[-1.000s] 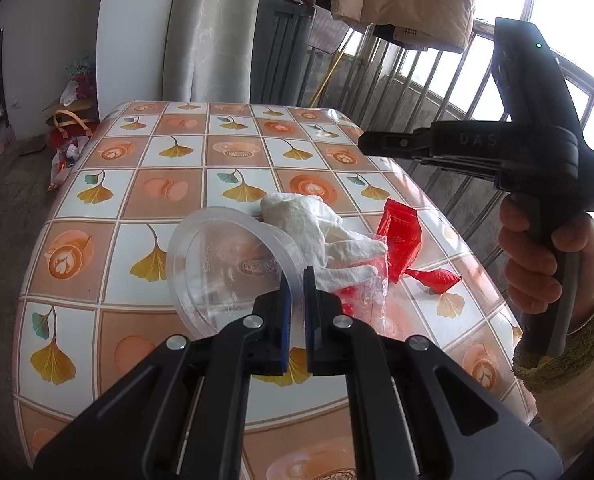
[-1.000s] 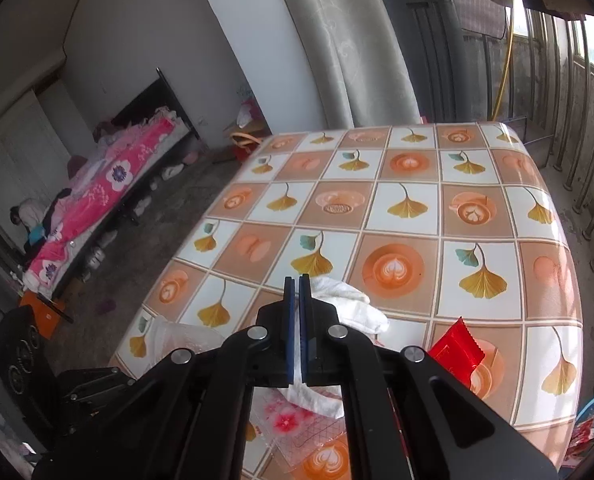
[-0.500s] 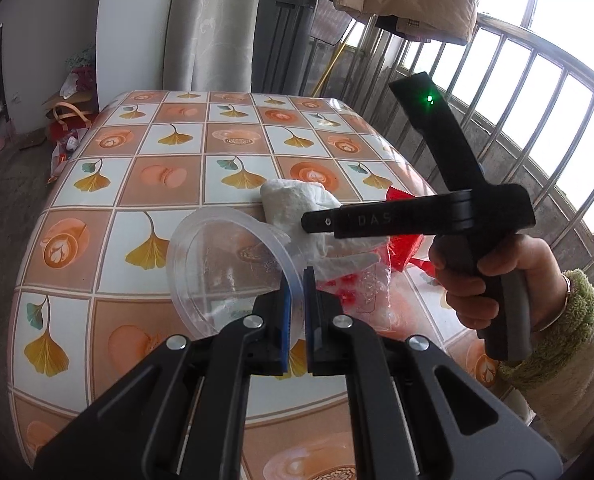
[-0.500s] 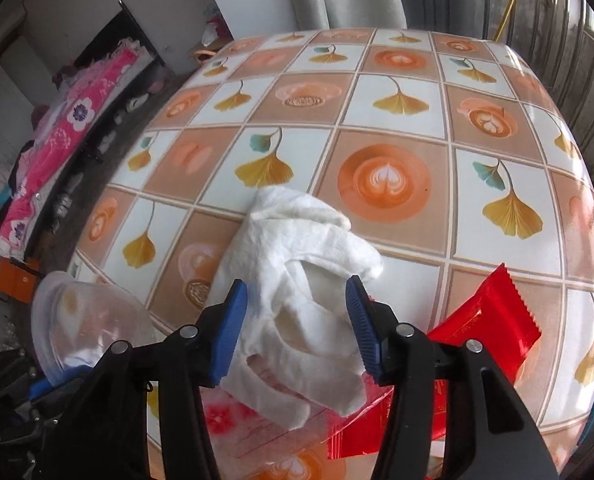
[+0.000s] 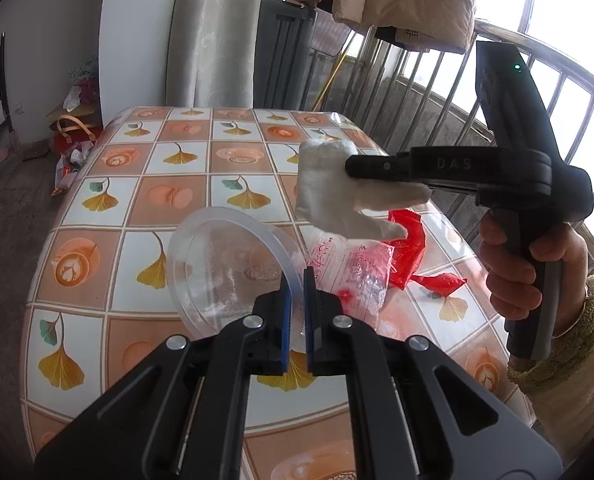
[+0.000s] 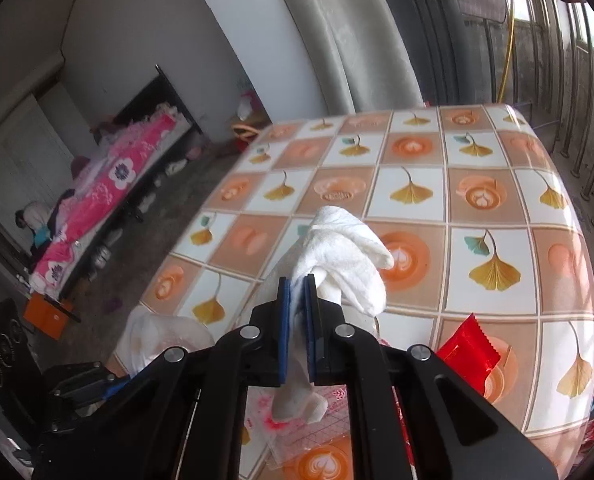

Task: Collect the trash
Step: 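Carry tissue and clear cup to the blue wastebasket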

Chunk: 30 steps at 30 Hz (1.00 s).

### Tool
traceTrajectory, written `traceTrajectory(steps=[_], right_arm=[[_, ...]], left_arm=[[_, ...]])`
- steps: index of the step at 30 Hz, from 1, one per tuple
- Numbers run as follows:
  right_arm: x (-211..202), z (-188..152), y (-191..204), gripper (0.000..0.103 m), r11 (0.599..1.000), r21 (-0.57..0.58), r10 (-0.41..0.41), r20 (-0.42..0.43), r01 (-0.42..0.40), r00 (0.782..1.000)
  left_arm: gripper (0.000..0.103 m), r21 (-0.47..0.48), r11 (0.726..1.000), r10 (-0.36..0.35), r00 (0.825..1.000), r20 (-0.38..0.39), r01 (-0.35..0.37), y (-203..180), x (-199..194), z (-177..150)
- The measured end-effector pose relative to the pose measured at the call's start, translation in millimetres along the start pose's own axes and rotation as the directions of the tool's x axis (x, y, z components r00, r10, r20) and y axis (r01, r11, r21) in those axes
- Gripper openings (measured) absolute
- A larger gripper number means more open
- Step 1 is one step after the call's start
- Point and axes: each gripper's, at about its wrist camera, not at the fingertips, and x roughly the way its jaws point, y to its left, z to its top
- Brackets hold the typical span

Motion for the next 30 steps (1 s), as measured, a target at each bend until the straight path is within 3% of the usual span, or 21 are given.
traceTrajectory(steps=[6,9,13,16,19,22,26,30], right_arm=[[-65.2,5.4,-3.2,0.007,0.996,0.044,0.065,0.137,-0.072,0.988],[-103.2,-5.4,-10.5,0.007,0.996,0.063,0.056,0.191,-0.069,0.980],[-157.7,-31.7,-31.1,0.007,0.992,0.121,-0.008,0.246,-0.023,0.969],[-202.5,-57.9,-53.7,0.007,0.982,0.184,-0.101,0.285,0.049,0.953],[-251.2,-90.0,-82.6,0.007,0.951,0.282,-0.219,0.317,0.129,0.923],[-298.2,-126.8,-117.5,0.007,0.889,0.410,-0.353,0.329,0.204,0.876],[-346.9,-183.4,-169.9,0.007,0.760,0.602,-0.495,0.295,0.243,0.818],[-366.0,-235.8,-221.9,0.007,0.616,0.747,-0.580,0.215,0.251,0.785]], left_arm=[[0.004,0.032,0.999,-0.039,0.998,0.044,0.037,-18.8,-23.5,11.9],[0.004,0.049,0.995,-0.090,0.994,0.056,0.087,-33.3,-33.5,18.0],[0.004,0.076,0.981,-0.180,0.983,0.043,0.177,-59.8,-36.8,26.3],[0.004,0.110,0.957,-0.271,0.963,0.009,0.268,-90.0,-32.4,35.0],[0.004,0.159,0.917,-0.364,0.930,-0.041,0.366,-128.2,-22.7,44.3],[0.004,0.199,0.858,-0.457,0.881,-0.124,0.473,-175.8,-4.4,51.2],[0.004,0.234,0.775,-0.528,0.805,-0.270,0.587,-248.1,32.0,50.5],[0.004,0.244,0.719,-0.532,0.741,-0.410,0.651,-320.4,76.8,41.8]])
